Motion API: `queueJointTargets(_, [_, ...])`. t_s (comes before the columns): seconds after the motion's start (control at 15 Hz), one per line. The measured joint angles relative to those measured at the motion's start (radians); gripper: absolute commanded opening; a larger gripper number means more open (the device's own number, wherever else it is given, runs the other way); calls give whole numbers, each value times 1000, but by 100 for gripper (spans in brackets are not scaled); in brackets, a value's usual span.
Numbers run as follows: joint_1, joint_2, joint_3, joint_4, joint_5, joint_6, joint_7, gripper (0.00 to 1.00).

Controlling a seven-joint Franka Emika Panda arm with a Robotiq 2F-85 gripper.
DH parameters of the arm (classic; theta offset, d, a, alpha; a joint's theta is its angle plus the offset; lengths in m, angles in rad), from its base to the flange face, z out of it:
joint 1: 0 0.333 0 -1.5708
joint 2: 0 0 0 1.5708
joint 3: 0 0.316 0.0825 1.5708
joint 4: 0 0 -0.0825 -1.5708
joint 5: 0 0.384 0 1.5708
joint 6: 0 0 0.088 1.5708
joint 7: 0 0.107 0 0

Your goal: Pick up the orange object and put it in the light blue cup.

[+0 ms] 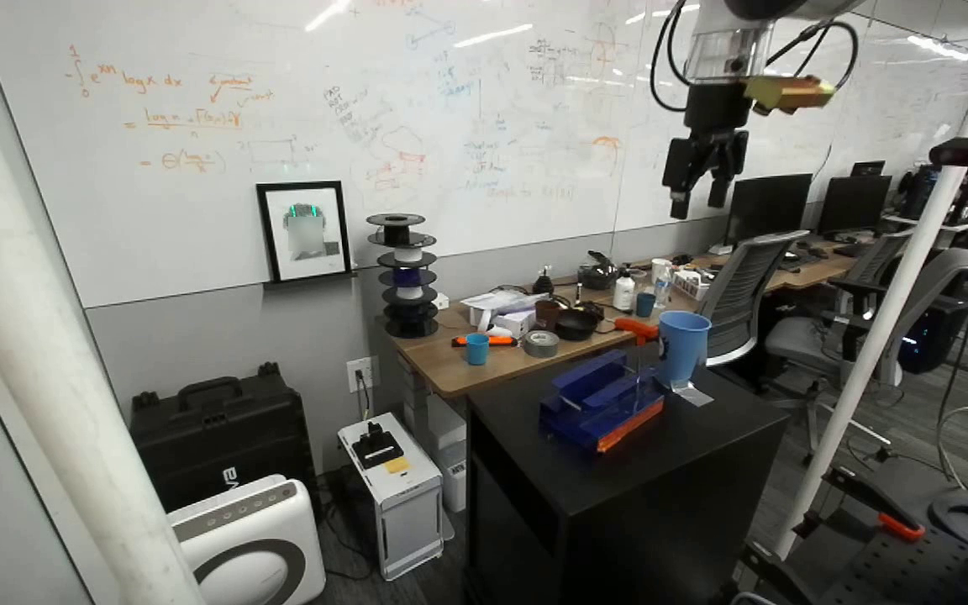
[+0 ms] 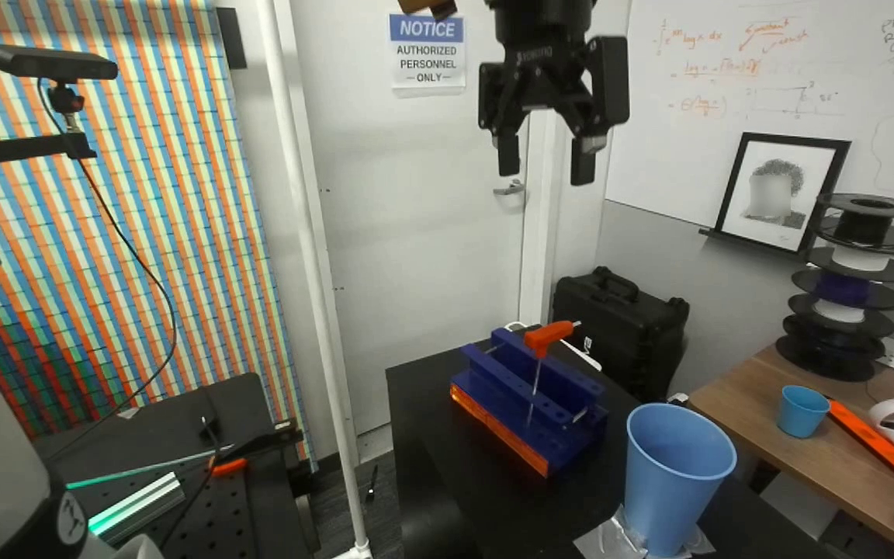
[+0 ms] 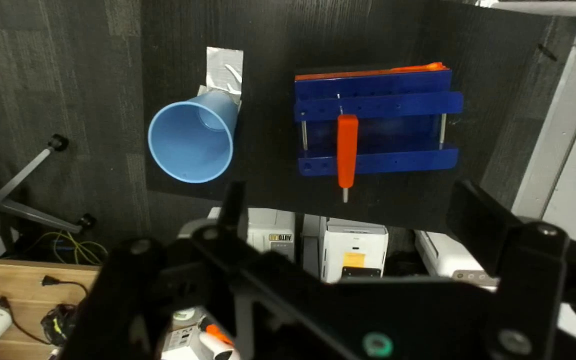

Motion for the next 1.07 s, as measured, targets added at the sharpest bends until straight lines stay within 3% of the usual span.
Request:
queueJointTargets(0.47, [9,272,14,35,-1,99,7,100])
queueJointTargets(0.93, [18,420,17,52,-31,147,10,100])
queueJointTargets(1.0, [20,435,17,54,-38,160,12,75])
queueJointTargets(1.07, [21,449,17,58,-48,170,15,74])
